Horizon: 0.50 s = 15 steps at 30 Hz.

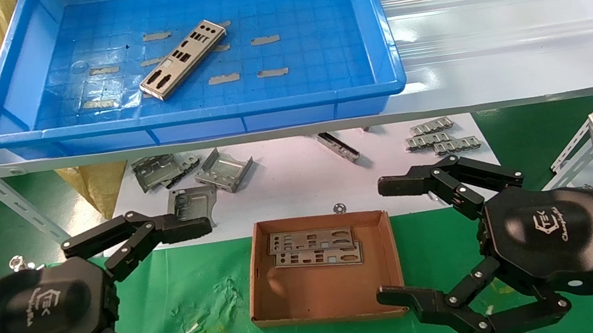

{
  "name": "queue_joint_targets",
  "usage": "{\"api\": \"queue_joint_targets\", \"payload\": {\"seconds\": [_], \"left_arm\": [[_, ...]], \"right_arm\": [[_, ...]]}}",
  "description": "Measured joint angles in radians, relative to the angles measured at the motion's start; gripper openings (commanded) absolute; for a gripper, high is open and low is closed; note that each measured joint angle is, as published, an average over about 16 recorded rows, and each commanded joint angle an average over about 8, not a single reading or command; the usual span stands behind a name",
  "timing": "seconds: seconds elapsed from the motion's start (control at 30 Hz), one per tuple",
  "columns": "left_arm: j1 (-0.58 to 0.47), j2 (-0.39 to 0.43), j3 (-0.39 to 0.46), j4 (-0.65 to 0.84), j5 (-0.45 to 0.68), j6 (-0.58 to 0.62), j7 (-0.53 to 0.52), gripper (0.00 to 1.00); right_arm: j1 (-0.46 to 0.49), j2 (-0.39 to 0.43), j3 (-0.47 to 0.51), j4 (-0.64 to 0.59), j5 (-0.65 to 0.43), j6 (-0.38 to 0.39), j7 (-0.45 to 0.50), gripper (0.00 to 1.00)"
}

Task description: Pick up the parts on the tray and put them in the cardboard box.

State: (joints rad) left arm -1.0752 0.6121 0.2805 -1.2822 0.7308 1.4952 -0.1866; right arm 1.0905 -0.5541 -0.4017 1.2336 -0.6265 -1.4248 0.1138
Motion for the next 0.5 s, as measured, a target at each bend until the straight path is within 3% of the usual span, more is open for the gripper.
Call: {"api": "queue_joint_targets", "payload": {"seconds": [0.5], "left_arm": [[0.000, 0.000, 0.000, 0.000, 0.000, 0.000, 0.000, 1.00]], "right_arm": [[0.000, 0.000, 0.000, 0.000, 0.000, 0.000, 0.000, 1.00]]}}
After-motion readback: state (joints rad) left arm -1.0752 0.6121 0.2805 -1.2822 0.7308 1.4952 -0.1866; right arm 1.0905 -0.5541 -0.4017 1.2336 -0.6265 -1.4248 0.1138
